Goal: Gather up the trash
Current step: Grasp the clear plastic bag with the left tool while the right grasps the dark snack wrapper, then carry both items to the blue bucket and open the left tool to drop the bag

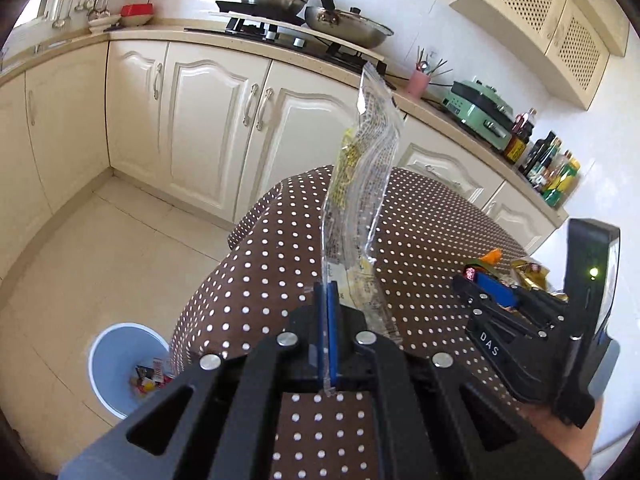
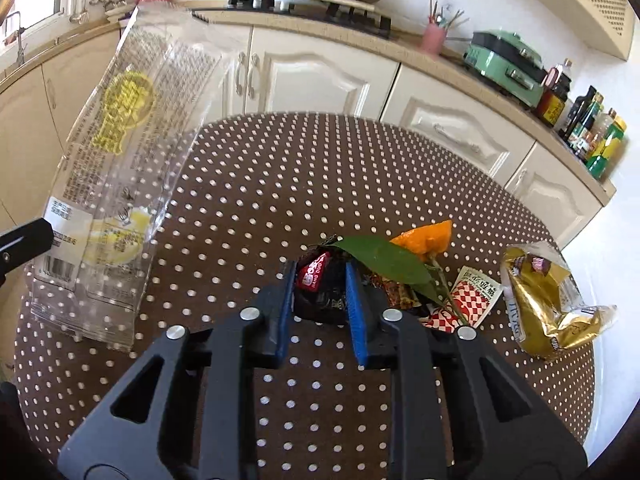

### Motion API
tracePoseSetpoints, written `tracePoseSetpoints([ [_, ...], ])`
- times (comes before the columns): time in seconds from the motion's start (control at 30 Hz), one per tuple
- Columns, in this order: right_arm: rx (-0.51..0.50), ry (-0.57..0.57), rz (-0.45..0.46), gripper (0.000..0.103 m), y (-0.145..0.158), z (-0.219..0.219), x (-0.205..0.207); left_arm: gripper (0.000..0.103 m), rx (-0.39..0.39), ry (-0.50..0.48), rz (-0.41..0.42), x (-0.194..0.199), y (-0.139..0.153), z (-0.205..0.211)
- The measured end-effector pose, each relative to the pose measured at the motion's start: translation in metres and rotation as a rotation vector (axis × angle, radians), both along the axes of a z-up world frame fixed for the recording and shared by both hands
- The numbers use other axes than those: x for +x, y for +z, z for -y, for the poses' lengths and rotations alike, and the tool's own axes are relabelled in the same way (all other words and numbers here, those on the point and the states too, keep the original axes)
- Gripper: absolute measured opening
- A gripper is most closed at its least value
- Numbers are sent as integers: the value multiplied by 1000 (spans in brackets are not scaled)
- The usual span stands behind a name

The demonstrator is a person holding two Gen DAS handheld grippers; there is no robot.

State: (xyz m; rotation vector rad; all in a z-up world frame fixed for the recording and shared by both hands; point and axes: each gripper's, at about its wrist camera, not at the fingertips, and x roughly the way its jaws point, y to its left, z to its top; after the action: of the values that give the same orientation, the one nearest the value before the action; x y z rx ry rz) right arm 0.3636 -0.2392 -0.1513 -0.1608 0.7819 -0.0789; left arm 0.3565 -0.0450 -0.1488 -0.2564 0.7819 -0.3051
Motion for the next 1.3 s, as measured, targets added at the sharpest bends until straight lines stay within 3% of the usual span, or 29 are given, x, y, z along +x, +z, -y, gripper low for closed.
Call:
tracePoseSetpoints([
  [0.13, 91, 57, 60, 14, 19, -14, -19, 1, -39, 19, 27, -13, 10, -19],
  [0.47, 259, 220, 105, 13, 48, -75, -48, 1, -91, 92, 61, -51, 31, -80],
  [0.8, 338, 404, 92, 13, 51, -180, -52, 1, -41, 246, 56, -78, 26, -173],
  [1.0, 393, 522, 27, 13, 31, -250, -39, 1, 4, 361, -8, -83, -1, -238],
  [1.3, 437, 578, -148, 13, -50, -320, -5, 1, 83, 451, -194, -53, -82, -287],
])
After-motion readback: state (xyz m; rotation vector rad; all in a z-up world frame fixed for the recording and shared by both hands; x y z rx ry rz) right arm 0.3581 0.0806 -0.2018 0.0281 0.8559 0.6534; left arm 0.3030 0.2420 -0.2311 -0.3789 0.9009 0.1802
